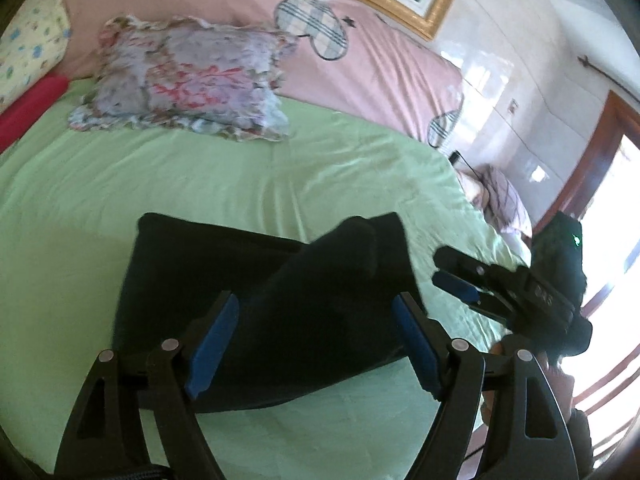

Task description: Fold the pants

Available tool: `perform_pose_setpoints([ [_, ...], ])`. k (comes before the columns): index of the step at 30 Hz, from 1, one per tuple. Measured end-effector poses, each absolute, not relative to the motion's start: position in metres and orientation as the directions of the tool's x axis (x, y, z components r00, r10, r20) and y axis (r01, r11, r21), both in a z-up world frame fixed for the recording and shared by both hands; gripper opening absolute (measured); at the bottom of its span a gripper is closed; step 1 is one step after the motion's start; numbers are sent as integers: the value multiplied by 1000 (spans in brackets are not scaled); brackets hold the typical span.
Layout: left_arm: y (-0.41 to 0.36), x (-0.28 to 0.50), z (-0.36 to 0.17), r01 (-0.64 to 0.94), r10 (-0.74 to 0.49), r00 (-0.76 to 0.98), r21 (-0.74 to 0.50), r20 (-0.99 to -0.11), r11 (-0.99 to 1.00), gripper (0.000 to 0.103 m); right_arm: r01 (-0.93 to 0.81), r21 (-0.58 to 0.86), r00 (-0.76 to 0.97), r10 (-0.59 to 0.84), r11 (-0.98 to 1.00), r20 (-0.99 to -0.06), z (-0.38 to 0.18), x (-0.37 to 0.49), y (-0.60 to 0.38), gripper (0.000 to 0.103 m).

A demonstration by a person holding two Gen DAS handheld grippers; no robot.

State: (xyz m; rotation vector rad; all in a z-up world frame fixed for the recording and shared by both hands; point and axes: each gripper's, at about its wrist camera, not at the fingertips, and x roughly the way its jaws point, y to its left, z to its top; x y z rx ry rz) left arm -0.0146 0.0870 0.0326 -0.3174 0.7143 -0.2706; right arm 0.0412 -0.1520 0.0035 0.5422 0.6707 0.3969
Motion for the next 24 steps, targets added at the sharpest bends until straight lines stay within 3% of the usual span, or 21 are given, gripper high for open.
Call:
perform_pose_setpoints([
  [13, 133, -25, 26, 33, -292, 750, -407, -593, 913, 80, -198, 412, 739, 411, 890, -534, 22, 23, -100, 86],
  [24, 162, -28, 14, -42, -262, 749, -438, -609, 898, 81, -83, 389, 756, 312, 917, -575, 21, 26, -89, 88],
])
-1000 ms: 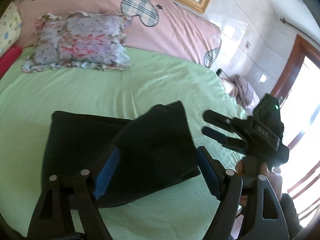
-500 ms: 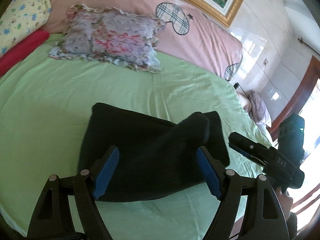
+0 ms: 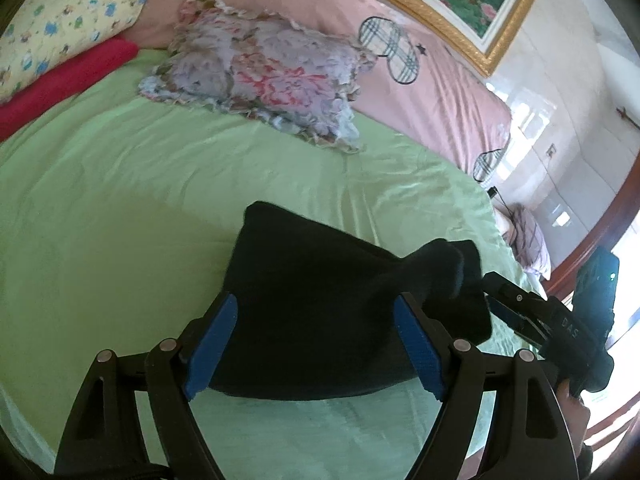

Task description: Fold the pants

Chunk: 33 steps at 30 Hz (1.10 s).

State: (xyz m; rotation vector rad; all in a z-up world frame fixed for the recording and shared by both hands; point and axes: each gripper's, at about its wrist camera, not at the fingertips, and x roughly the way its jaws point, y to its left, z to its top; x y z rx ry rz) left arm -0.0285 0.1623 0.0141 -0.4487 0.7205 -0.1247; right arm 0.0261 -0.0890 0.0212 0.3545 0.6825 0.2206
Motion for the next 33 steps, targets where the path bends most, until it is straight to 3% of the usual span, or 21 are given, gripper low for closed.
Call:
perform_pose_setpoints([
  [9, 172, -21, -3, -76, -261, 721, -447, -642, 891, 81, -14, 457, 721, 326, 889, -611, -2, 33, -88, 88],
  [26, 173, -6, -26, -106, -271, 670, -450, -691, 886, 81, 52, 418, 700, 265, 907, -663, -25, 30, -110, 88],
  [33, 177, 1, -36, -132, -272, 652, -459, -708, 879, 81, 14, 454, 697, 317, 891, -643, -34, 29, -115, 77],
])
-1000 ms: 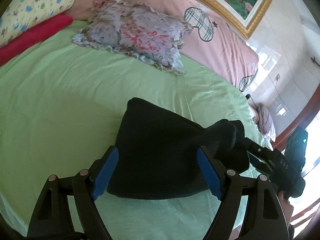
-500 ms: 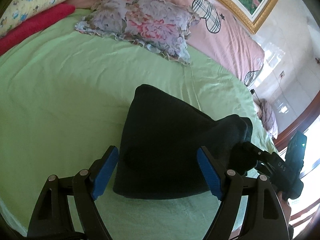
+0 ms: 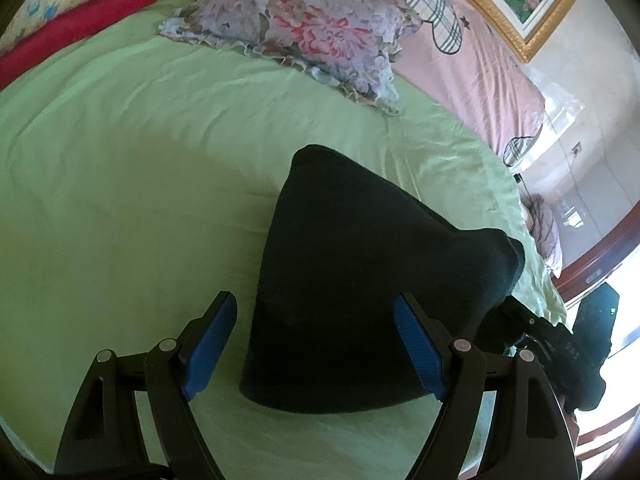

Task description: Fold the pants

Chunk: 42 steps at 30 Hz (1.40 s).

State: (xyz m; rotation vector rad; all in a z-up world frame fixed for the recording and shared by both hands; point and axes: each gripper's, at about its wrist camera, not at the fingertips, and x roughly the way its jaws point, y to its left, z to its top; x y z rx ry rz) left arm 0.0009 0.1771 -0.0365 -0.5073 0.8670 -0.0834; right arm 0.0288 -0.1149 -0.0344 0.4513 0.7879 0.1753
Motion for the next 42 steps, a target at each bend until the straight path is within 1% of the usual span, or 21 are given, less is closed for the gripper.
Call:
perform_pose_setpoints([
  [3, 177, 6, -42, -144, -274, 640, -462, -718, 875, 81, -10, 491, 691, 361, 871, -626, -37, 30, -116, 69],
  [5, 177, 8, -46, -148, -276, 635, -464, -722, 873, 81, -28, 518, 685, 394, 855, -613, -39, 31, -116, 67],
  [6, 177, 9, -47, -149, -276, 633, -464, -723, 873, 81, -35, 532, 682, 409, 846, -606, -40, 30, -116, 64],
  [12, 173, 18, -52, -155, -262, 623, -444, -737, 882, 81, -67, 580, 669, 468, 812, -577, -47, 30, -116, 59],
  [18, 171, 29, -56, -153, -262, 617, -439, -742, 885, 81, -80, 611, 663, 500, 787, -557, -51, 32, -119, 58],
  [19, 172, 31, -56, -152, -268, 616, -446, -741, 882, 79, -81, 616, 662, 504, 784, -555, -52, 32, -119, 58],
  [22, 171, 38, -58, -139, -299, 608, -469, -736, 872, 68, -82, 622, 660, 510, 778, -551, -52, 33, -118, 58],
  [25, 169, 41, -58, -141, -287, 604, -454, -744, 880, 67, -80, 624, 661, 510, 778, -551, -52, 34, -118, 58],
  [28, 169, 40, -58, -141, -284, 603, -451, -745, 881, 63, -80, 625, 659, 511, 777, -551, -53, 35, -119, 58],
  [30, 169, 38, -57, -138, -289, 606, -456, -741, 879, 57, -81, 623, 660, 510, 778, -551, -53, 34, -119, 58],
  [32, 170, 36, -55, -131, -293, 611, -459, -735, 879, 48, -80, 621, 661, 508, 779, -552, -52, 34, -118, 58],
  [35, 169, 33, -49, -116, -293, 620, -455, -728, 883, 39, -83, 617, 668, 503, 783, -548, -51, 32, -115, 56],
  [42, 167, 22, -32, -108, -290, 638, -456, -713, 883, 31, -98, 607, 674, 502, 788, -543, -42, 27, -107, 45],
])
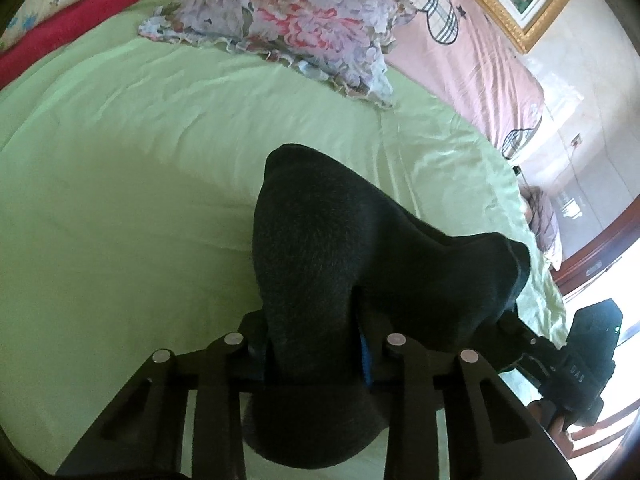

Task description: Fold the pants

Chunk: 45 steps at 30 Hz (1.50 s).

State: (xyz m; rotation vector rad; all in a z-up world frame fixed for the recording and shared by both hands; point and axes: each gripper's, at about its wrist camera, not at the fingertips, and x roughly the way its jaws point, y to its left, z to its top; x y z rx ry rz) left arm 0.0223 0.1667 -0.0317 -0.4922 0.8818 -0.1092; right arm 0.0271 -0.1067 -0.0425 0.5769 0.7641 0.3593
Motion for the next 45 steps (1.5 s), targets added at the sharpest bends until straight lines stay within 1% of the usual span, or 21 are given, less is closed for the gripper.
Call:
perform_pose_setpoints([
  [2, 167, 18, -23, -97, -295, 648, -460, -702, 883, 29, -108, 610, 681, 505, 785, -530, -38, 24, -105, 43],
  [6, 165, 9, -7, -93, -256, 662, -416, -705, 904, 29, -133, 613, 687, 519, 779, -509, -28, 16, -98, 42],
  [19, 180, -24, 30, -131, -125, 723, -313, -679, 941, 29, -223, 600, 670, 568, 768, -478, -4, 14, -63, 42],
  [34, 208, -20, 39, -198, -42, 745, -281, -666, 939, 29, -282, 573, 647, 593, 770, -479, 7, 41, -26, 42],
  [45, 221, -1, 37, -232, -15, 741, -277, -671, 933, 29, -296, 553, 645, 590, 779, -485, 11, 62, -9, 42],
])
